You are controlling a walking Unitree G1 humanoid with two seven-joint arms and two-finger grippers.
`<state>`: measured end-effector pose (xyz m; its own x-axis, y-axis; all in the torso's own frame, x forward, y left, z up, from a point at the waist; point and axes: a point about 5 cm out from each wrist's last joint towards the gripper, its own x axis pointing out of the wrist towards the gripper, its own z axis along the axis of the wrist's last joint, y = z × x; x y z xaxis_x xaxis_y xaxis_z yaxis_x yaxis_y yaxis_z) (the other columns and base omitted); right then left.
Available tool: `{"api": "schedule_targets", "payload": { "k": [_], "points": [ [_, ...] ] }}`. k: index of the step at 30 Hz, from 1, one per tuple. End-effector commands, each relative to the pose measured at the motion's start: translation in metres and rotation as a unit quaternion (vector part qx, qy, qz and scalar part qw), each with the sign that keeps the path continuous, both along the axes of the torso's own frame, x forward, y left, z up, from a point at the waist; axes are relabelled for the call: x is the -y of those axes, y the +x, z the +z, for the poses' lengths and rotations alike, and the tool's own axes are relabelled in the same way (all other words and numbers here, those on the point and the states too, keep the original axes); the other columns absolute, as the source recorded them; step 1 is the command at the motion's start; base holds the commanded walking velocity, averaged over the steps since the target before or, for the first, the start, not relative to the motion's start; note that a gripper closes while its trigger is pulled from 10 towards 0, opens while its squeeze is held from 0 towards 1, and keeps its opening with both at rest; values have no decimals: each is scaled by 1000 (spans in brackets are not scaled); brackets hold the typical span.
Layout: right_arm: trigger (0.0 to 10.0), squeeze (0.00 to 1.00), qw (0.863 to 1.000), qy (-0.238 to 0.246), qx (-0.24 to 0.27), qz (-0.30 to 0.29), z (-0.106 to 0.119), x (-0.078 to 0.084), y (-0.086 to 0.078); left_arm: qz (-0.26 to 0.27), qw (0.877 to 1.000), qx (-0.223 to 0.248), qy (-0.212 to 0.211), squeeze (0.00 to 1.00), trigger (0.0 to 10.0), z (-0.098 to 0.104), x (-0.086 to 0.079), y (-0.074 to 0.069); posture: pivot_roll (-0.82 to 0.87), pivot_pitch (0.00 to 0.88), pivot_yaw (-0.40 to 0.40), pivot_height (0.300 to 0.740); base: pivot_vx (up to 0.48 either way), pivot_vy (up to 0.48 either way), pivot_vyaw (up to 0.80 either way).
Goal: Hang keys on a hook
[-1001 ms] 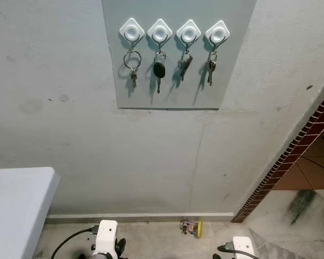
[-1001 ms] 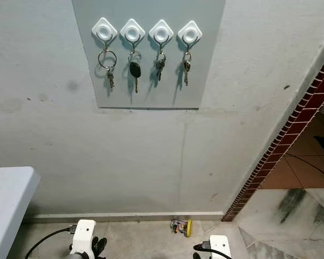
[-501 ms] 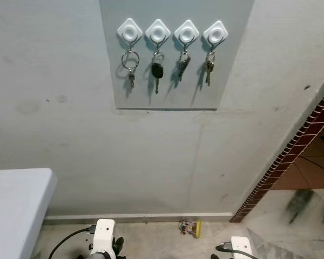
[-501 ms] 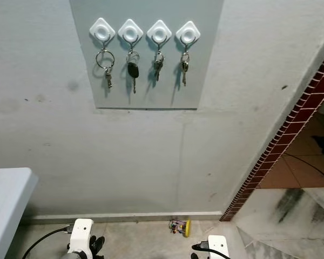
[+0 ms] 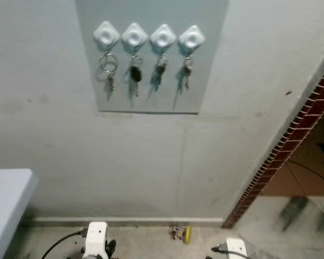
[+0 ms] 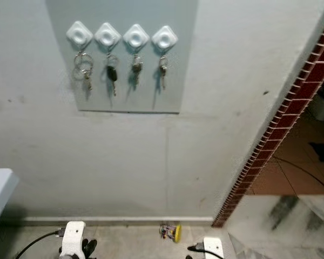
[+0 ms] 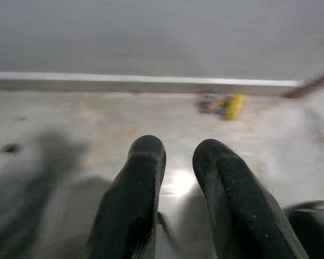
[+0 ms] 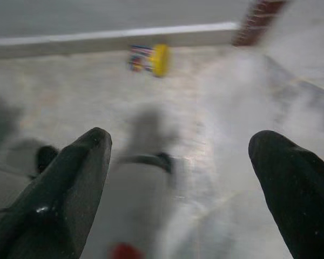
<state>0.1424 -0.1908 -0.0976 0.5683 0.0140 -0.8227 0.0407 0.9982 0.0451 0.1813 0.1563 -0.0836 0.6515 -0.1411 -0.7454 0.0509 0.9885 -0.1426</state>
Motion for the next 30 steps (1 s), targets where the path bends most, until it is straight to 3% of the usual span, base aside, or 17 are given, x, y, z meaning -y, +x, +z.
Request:
{"api": "schedule_targets", "payload": {
  "k": [1,22,30],
  "points": [
    [10000,0,1000,0,3,1,1,-1,3,0,1000,-5,5,0,10000,-1,-3,-2,-47,0,-6,740,0,-420,0],
    [10000,0,1000,0,1,-1,1,0,3,3,1000,-4,4,0,10000,0,-4,-1,-50,0,-9,740,0,-416,0],
    [10000,0,1000,1,0,-2,0,0,2,11,1000,-5,4,0,10000,-1,-5,-1,-51,0,-7,740,0,-74,0]
  ]
}}
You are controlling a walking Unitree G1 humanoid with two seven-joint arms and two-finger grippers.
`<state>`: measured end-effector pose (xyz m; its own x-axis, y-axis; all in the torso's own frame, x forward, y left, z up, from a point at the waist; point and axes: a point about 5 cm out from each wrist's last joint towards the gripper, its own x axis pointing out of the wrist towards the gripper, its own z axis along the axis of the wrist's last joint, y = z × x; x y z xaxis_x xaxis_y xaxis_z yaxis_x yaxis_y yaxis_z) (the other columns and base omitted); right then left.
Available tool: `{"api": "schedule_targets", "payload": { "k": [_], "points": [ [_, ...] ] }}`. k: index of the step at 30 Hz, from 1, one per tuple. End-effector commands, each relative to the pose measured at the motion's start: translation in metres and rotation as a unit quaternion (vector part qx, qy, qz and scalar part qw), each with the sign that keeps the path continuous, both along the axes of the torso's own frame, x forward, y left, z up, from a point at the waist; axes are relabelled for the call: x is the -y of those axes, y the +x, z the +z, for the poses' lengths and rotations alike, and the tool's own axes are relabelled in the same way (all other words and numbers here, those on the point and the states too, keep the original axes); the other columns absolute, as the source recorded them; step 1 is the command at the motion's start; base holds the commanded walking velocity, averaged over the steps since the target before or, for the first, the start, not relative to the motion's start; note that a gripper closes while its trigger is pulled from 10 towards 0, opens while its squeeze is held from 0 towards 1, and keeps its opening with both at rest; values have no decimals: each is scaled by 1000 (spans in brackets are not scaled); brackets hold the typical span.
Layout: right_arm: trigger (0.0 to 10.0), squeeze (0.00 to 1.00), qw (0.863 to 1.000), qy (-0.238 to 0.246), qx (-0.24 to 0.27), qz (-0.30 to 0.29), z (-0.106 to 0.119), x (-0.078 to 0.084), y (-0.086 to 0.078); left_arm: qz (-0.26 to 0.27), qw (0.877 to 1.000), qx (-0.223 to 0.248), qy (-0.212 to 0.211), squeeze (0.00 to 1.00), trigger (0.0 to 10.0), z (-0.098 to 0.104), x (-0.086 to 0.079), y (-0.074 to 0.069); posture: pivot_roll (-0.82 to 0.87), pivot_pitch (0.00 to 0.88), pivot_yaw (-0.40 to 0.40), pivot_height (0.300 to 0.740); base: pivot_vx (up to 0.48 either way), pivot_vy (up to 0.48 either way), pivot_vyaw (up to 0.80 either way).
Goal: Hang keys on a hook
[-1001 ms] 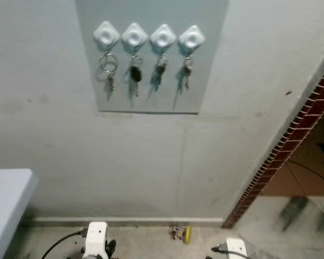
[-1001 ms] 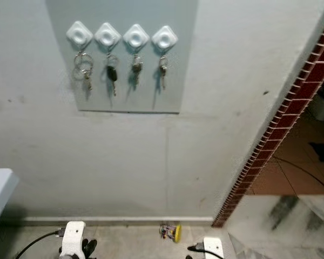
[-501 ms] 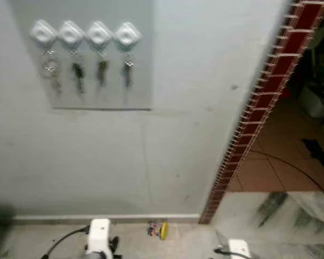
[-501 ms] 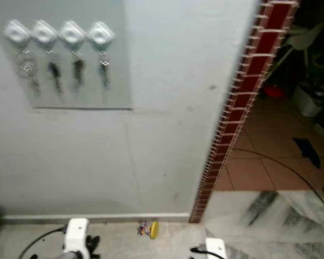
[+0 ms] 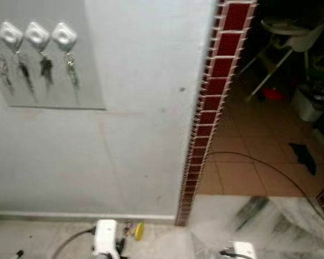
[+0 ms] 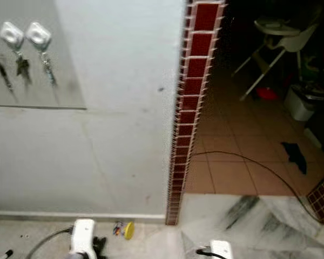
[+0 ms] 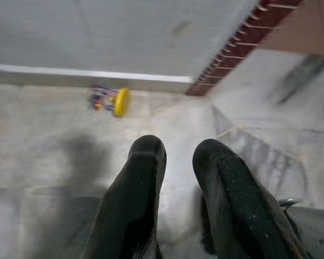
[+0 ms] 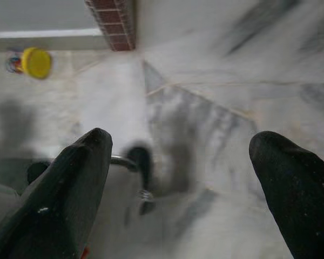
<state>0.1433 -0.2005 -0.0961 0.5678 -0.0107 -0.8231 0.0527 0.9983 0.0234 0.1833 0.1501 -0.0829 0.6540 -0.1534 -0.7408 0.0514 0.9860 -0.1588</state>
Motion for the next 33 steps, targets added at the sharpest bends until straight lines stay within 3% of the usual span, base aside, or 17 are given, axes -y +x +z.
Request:
{"api": "schedule_targets", "payload": {
  "k": [1,20,25,33],
  "points": [
    [10000,0,1000,12,0,4,-1,-10,1,11,1000,-7,13,0,10000,-2,-12,-4,-51,0,-7,740,0,0,0],
    [10000,0,1000,13,2,7,-1,-11,1,7,1000,-13,15,0,10000,-3,-12,-6,-51,0,-3,740,0,0,0],
    [10000,0,1000,15,2,8,-1,-12,1,4,1000,-14,17,0,10000,-3,-13,-6,-52,0,-1,740,0,431,0],
    [10000,0,1000,14,-2,10,-2,-13,-1,-5,1000,-18,24,0,10000,-4,-14,-7,-56,0,4,740,0,0,0]
  ]
}}
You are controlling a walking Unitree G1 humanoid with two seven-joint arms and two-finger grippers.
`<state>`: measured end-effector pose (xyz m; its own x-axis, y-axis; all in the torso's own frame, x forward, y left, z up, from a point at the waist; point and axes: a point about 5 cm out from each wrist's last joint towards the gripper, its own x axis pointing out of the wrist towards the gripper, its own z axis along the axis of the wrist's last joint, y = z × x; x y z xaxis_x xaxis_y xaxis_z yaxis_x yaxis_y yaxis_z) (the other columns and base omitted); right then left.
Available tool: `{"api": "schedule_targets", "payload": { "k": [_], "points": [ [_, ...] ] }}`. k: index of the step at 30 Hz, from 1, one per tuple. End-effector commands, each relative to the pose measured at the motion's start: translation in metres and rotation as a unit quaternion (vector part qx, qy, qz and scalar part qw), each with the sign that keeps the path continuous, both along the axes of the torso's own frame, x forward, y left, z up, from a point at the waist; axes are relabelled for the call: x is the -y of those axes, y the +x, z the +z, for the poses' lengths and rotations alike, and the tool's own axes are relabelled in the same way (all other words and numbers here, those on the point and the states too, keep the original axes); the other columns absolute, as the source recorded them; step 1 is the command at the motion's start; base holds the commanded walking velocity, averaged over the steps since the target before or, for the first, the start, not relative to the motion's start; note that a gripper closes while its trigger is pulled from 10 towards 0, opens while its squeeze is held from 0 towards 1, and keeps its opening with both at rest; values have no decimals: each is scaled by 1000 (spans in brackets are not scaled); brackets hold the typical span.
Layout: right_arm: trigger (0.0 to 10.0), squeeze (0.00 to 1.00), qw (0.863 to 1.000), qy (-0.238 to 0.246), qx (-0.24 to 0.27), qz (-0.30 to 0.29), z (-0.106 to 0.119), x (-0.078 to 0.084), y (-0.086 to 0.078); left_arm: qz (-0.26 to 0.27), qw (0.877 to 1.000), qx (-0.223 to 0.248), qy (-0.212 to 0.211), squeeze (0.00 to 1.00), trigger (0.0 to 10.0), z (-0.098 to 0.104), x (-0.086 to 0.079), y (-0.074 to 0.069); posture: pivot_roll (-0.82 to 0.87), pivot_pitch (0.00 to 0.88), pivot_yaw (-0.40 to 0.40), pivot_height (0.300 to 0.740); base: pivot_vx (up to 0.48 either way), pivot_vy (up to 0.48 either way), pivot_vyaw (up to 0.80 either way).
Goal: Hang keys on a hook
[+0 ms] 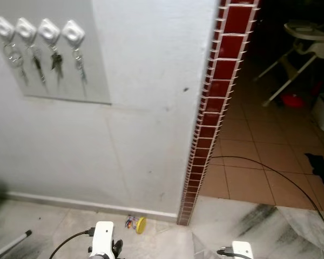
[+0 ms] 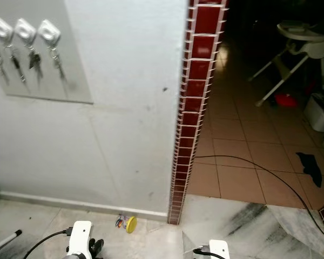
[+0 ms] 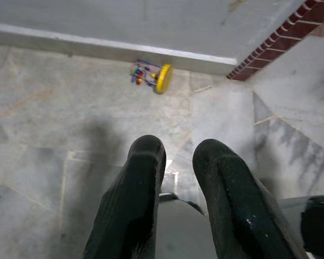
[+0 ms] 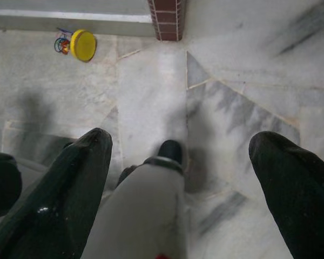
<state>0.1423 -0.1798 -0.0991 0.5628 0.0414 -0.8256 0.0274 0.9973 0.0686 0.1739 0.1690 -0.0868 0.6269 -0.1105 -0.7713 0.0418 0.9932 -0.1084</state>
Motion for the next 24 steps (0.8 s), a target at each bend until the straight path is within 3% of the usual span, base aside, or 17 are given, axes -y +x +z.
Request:
{"api": "schedule_targets", "payload": {
  "k": [1,24],
  "points": [
    [10000,0,1000,-9,1,-2,1,7,0,-9,1000,0,-2,0,10000,0,5,2,-56,0,4,740,0,0,0],
    [10000,0,1000,-15,-8,8,0,6,-2,-16,1000,-1,0,0,10000,0,5,2,-58,0,7,740,0,0,0]
  ]
}}
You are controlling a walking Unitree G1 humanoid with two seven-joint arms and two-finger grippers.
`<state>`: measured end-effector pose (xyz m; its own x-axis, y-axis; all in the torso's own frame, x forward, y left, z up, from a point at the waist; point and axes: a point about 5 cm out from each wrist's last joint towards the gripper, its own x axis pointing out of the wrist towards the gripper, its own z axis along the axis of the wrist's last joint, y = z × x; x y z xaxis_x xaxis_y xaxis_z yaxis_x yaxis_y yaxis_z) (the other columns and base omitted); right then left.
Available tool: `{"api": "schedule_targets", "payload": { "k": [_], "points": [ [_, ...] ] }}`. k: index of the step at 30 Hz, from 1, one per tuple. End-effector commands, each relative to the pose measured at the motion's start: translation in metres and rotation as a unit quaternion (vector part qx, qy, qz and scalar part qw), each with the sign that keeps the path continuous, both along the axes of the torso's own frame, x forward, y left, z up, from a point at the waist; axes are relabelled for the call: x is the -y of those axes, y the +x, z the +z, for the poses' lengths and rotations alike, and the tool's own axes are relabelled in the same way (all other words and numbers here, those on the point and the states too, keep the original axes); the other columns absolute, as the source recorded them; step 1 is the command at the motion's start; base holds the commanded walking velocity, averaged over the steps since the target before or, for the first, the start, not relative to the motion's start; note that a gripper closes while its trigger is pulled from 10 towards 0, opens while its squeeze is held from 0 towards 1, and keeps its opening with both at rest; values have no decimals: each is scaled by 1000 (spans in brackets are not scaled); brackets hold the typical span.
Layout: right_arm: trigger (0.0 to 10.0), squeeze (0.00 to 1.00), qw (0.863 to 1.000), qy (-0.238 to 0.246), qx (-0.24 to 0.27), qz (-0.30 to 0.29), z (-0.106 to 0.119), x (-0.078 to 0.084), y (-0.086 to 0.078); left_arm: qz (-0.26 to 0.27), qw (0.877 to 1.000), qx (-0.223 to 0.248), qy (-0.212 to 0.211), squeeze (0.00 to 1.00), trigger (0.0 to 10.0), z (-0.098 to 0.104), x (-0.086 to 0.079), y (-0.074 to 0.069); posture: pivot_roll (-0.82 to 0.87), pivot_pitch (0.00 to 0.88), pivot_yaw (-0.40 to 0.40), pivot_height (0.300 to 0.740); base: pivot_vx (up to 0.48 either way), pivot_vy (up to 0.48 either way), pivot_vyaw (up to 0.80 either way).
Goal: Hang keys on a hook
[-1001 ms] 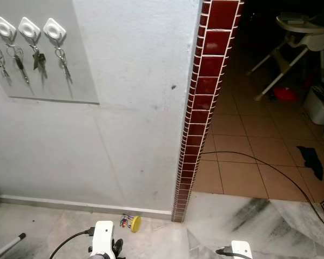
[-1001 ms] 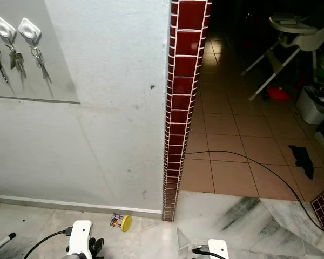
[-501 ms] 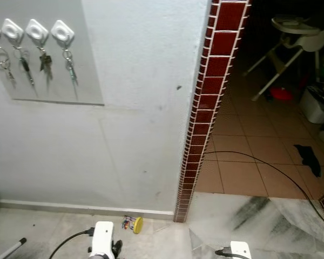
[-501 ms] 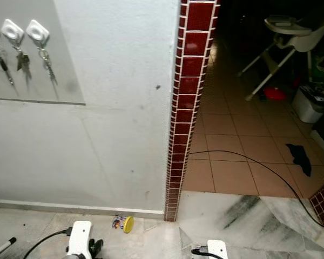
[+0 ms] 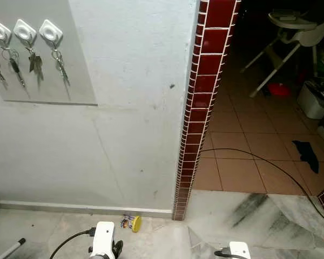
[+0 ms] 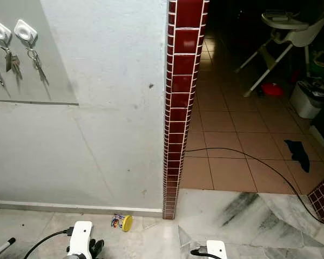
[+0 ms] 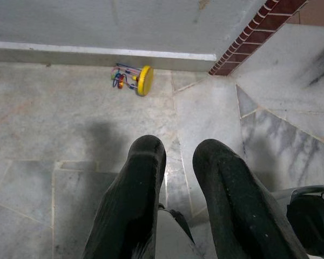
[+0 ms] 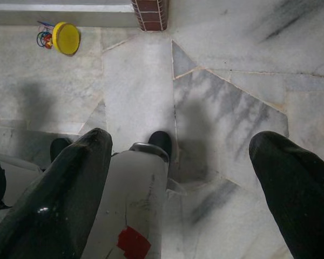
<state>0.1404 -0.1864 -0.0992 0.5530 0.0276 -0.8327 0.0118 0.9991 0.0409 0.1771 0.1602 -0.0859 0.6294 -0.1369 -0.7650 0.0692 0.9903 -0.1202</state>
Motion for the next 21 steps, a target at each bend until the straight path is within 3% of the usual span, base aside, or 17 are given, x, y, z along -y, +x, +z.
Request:
{"api": "schedule_targets", "payload": {
  "k": [1,21],
  "points": [
    [10000,0,1000,-1,-2,-1,0,-1,0,-3,1000,-5,6,0,10000,-1,-3,-1,-58,0,7,740,0,0,0],
    [10000,0,1000,-1,-2,-1,0,-1,0,-3,1000,-5,6,0,10000,-1,-3,-1,-58,0,7,740,0,0,0]
  ]
}}
